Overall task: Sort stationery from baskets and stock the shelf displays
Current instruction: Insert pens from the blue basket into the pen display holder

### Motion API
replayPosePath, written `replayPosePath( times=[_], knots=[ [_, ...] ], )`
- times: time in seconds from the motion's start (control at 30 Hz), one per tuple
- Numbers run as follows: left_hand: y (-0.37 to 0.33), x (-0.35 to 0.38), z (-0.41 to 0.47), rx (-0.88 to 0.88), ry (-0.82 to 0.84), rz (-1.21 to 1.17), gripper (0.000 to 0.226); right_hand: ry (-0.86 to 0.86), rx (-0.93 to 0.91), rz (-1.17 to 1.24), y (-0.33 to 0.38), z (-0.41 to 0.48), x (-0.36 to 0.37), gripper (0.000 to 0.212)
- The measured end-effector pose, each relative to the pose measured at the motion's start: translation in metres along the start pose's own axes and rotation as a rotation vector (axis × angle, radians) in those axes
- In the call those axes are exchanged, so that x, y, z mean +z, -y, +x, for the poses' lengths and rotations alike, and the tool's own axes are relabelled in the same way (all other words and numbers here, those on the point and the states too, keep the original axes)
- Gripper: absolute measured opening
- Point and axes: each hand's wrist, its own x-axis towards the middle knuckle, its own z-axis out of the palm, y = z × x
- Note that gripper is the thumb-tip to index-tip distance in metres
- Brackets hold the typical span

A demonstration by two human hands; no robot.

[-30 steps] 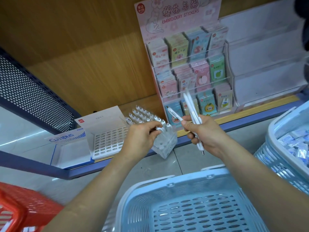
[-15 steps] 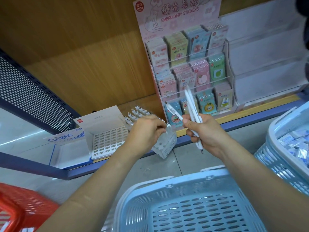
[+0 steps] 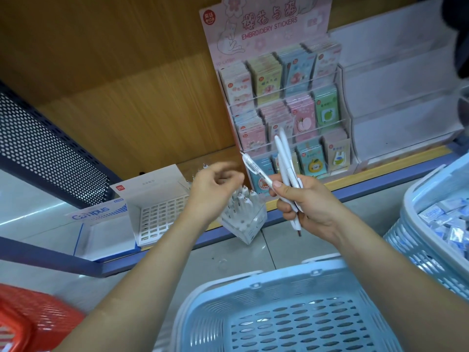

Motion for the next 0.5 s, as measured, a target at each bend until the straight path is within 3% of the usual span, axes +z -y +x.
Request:
replayPosePath(
  times=[0.03,0.1,0.23,0.33,0.43,0.5],
  knots=[
    [-0.006,-0.002,0.000,-0.094,0.013,-0.226,0.029,0.023,0.007,0.008,0.000,0.000,0.000,0.019],
    [-0.013,-0.002,0.001,-0.167,0.072,-0.424,0.024,0.073,0.032,0.020,0.000,-0.001,0.001,0.021],
    [-0.018,-0.001,0.001,-0.131,0.095,-0.412,0.013,0.107,0.084,0.008,0.002,-0.003,0.003,0.018],
    [-0.025,-0.013,-0.002,-0.052,-0.047,-0.401,0.012,0.015,0.119,0.058,0.003,-0.001,0.000,0.024],
    [-0.030,-0.036,-0.005,0.099,-0.218,-0.183,0.009,-0.100,0.114,0.081,0.002,0.001,-0.001,0.029],
    [-0.027,-0.048,-0.008,0.172,-0.245,-0.042,0.006,-0.162,0.100,0.059,0.000,0.002,0.000,0.029]
  ],
)
